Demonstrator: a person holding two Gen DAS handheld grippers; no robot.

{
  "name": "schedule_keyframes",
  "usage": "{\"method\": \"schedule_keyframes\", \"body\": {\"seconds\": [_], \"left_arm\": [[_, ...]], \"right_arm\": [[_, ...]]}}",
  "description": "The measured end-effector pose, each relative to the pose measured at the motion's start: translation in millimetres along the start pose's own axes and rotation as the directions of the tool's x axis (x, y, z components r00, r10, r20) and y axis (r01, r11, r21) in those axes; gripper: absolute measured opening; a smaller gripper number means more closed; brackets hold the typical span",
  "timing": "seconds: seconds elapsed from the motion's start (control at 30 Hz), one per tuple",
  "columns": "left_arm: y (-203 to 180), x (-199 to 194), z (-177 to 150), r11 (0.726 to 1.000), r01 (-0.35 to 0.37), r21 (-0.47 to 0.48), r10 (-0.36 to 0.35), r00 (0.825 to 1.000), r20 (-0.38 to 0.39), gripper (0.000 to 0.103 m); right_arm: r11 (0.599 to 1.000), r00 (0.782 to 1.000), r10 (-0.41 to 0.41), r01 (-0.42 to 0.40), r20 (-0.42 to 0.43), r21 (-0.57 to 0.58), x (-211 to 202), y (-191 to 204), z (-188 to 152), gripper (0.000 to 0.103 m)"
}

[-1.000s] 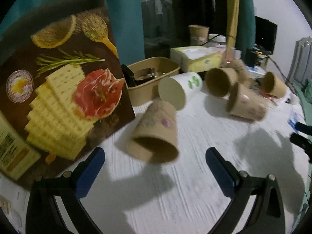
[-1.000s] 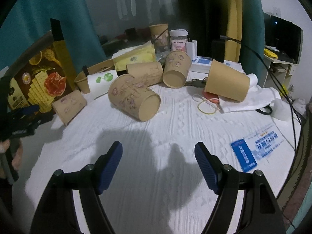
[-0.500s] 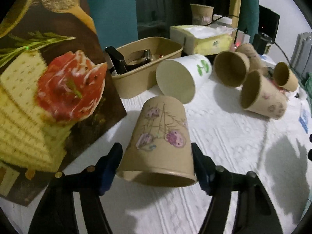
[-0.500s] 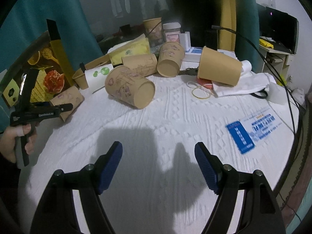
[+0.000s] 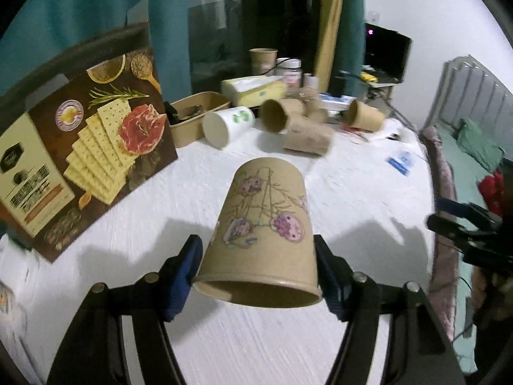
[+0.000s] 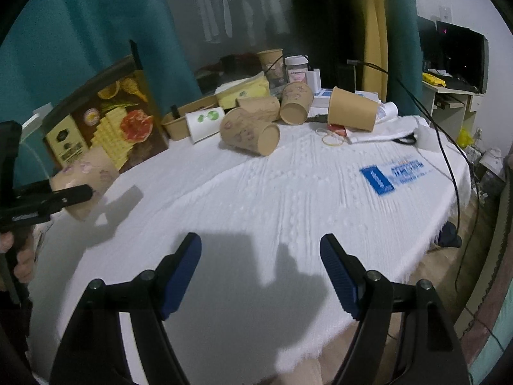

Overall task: Flip cup upright
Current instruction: 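Lift the paper cup with the right gripper and rotate it rim-up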

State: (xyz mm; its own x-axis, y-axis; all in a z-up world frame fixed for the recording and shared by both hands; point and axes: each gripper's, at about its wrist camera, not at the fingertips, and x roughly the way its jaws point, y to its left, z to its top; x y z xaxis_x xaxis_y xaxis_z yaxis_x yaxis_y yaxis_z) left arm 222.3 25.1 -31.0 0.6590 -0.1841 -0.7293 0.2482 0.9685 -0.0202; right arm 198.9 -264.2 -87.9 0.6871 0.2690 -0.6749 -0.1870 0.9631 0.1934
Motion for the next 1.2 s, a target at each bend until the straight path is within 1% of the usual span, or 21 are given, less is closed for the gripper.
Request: {"method": "schedule_keyframes", "body": {"seconds": [0.13,0.27,0.4,0.47,0.53,0.6,0.63,0.73,0.77,0.87,1.0,1.07,1.13,1.17,1.2], "left_arm": [[-21.3,-27.2,-32.6,0.999,0.045,-0.005,-0.045,0.999,-0.010,0.069],[-41.1,-42.2,-66.7,0.996,0.081,0.031,-0.079,0.995,-0.054,0.069],[-55.6,-48.9,-98.0,0.982,0.190,0.017,-0.187,0.976,-0.108,0.069],[-64.2,-45.8,-107.1,0.976,0.209,0.062,-0.200,0.971,-0.130,0.069],[-68.8,-38.2,-112.9,0.967,0.235,0.095,-0.218,0.962,-0.162,0.069],[-69.7,-27.3,-117.3,0.951,0.292,0.099,-0.271,0.944,-0.188,0.069],[-69.0,-22.9,-117.9,0.946,0.308,0.100,-0.285,0.938,-0.197,0.069],[-70.4,-8.5,-118.2,0.936,0.325,0.134,-0.292,0.931,-0.220,0.068],[-71.4,-4.8,-118.7,0.929,0.339,0.148,-0.302,0.926,-0.228,0.069],[-68.7,1.3,-119.0,0.920,0.364,0.148,-0.324,0.916,-0.237,0.070],[-65.9,1.5,-117.3,0.917,0.373,0.142,-0.334,0.912,-0.239,0.071],[-65.7,-2.4,-117.8,0.919,0.372,0.130,-0.336,0.913,-0.232,0.072],[-67.2,-7.9,-117.7,0.916,0.379,0.130,-0.346,0.912,-0.219,0.074],[-68.2,-11.8,-118.1,0.916,0.380,0.129,-0.349,0.913,-0.211,0.079],[-68.7,-14.5,-118.0,0.917,0.379,0.127,-0.349,0.914,-0.206,0.080]], "right_arm": [[1.000,1.000,0.005,-0.005,-0.010,0.003,-22.4,3.2,-26.0,0.074],[1.000,0.999,0.018,-0.019,-0.041,-0.003,-34.4,9.2,-54.5,0.074],[0.999,0.996,0.029,-0.031,-0.079,-0.018,-37.0,16.5,-78.8,0.074],[0.999,0.996,0.030,-0.032,-0.089,-0.026,-38.2,19.4,-87.0,0.074],[0.999,0.995,0.027,-0.030,-0.093,-0.030,-39.8,20.7,-91.3,0.074],[0.999,0.996,0.022,-0.025,-0.087,-0.032,-41.1,21.6,-91.4,0.074],[0.999,0.996,0.017,-0.020,-0.082,-0.033,-42.8,21.6,-91.9,0.074],[0.999,0.997,0.006,-0.009,-0.079,-0.035,-43.6,20.3,-89.8,0.074],[0.999,0.997,0.001,-0.004,-0.081,-0.035,-43.3,19.2,-89.6,0.074],[0.999,0.996,-0.011,0.008,-0.089,-0.032,-42.0,16.0,-89.6,0.074],[0.999,0.995,-0.016,0.012,-0.096,-0.042,-39.8,14.3,-89.7,0.074],[0.998,0.995,-0.011,0.005,-0.099,-0.057,-38.3,16.3,-88.7,0.074],[0.997,0.995,-0.002,-0.006,-0.101,-0.078,-36.9,18.0,-86.8,0.074],[0.996,0.995,0.002,-0.011,-0.101,-0.087,-36.5,19.3,-85.7,0.074],[0.995,0.995,0.007,-0.017,-0.102,-0.099,-36.1,20.2,-84.3,0.074]]}}
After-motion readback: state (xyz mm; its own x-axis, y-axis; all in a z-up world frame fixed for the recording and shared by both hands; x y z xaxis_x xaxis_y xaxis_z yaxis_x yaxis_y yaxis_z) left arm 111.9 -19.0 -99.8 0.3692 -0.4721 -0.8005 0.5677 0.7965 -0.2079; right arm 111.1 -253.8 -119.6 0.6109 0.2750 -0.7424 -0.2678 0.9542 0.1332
